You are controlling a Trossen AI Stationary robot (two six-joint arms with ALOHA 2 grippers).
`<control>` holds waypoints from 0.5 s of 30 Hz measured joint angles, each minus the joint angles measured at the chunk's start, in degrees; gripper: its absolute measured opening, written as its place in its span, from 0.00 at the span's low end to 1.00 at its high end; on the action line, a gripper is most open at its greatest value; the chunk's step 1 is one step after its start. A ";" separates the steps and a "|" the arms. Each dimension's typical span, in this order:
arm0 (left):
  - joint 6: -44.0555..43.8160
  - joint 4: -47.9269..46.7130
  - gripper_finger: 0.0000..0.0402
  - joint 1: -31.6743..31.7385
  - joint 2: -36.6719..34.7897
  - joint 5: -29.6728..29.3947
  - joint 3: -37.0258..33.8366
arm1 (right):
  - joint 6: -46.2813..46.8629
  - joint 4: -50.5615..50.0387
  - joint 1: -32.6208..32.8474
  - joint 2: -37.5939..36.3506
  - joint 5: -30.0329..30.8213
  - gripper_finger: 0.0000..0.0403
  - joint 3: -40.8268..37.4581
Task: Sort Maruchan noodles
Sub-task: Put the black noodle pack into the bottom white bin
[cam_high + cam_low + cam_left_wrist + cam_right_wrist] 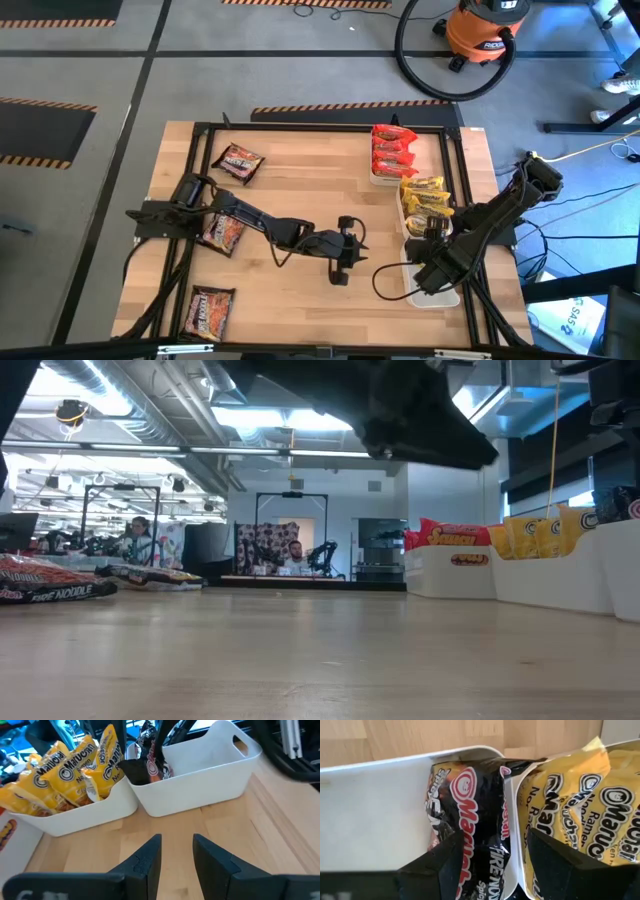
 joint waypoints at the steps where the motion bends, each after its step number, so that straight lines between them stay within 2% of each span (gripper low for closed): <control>1: 0.01 -0.38 0.26 -0.29 -0.79 -0.25 -0.54 | 0.00 -0.19 0.00 0.00 -0.52 0.49 0.03; 15: -3.15 -18.02 0.26 -4.40 -7.07 -1.78 -1.50 | 0.67 -2.27 0.00 0.00 0.09 0.49 10.25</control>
